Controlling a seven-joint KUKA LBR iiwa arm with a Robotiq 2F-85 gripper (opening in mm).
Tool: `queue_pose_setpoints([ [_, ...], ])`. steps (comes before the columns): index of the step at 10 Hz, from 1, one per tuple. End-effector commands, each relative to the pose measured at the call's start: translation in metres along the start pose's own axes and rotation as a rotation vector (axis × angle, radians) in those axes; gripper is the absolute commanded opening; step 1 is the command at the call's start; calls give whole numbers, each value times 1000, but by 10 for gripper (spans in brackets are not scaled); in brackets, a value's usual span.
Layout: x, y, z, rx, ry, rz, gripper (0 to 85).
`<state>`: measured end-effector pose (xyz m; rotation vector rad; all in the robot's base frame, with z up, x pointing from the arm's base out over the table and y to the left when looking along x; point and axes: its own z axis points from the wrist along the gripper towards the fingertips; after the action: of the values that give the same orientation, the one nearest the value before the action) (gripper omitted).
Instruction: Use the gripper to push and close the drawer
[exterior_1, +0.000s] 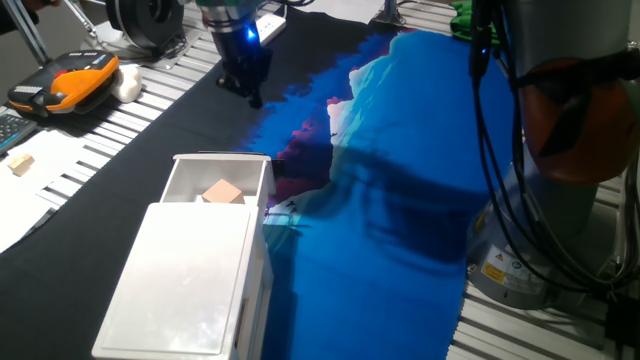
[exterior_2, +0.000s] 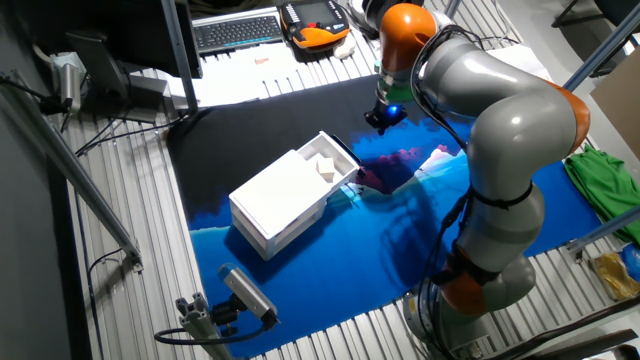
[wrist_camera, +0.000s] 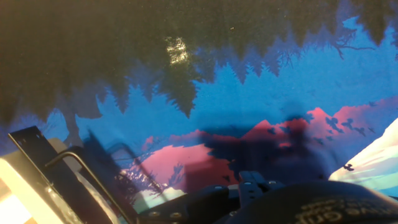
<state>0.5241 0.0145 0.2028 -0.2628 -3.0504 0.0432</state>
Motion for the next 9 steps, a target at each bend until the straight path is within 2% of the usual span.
queue_pose_setpoints([
  [1,1,2,1,0,0,4,0],
  [4,3,6,4,-4,-1,9,0],
  [9,-1,11,19,-13,-16,15,0],
])
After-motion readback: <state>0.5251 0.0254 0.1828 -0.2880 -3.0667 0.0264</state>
